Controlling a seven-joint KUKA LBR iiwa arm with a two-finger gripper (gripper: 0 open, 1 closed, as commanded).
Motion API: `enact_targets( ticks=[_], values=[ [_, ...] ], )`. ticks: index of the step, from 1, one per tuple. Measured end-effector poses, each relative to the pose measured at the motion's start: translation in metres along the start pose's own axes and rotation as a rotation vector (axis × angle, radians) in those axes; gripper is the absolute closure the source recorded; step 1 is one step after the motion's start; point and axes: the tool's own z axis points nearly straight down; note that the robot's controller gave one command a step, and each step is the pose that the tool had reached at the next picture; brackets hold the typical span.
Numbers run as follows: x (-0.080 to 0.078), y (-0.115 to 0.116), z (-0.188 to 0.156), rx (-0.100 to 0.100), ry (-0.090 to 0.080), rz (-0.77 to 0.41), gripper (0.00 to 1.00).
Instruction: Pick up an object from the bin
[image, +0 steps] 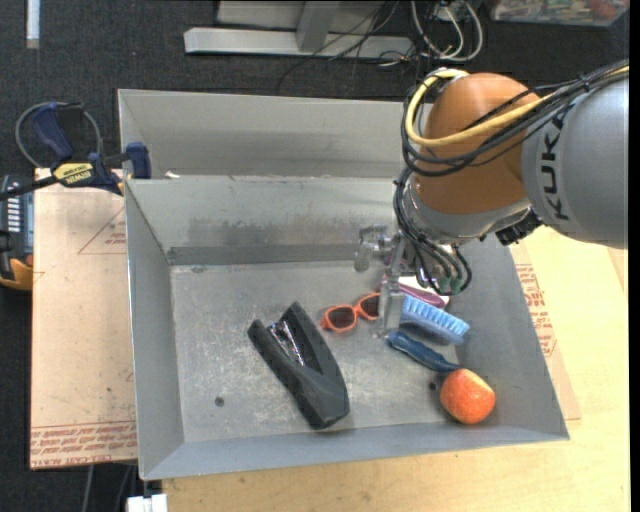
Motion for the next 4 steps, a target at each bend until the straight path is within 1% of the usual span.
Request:
enact_targets(
  ticks=[1, 2, 3, 4],
  values=[
    [-0.002, 0.0, -0.004, 0.0, -0.007, 0.001, 0.0],
    [-0.053, -0.035, 0.157, -0.001, -0.003, -0.15, 0.0],
    [-0.05, -0.027, 0.152, 0.0, -0.021, -0.207, 0.0],
    [-0.054, -0.033, 0.152, -0.003, -0.011, -0.155, 0.0]
  ],
)
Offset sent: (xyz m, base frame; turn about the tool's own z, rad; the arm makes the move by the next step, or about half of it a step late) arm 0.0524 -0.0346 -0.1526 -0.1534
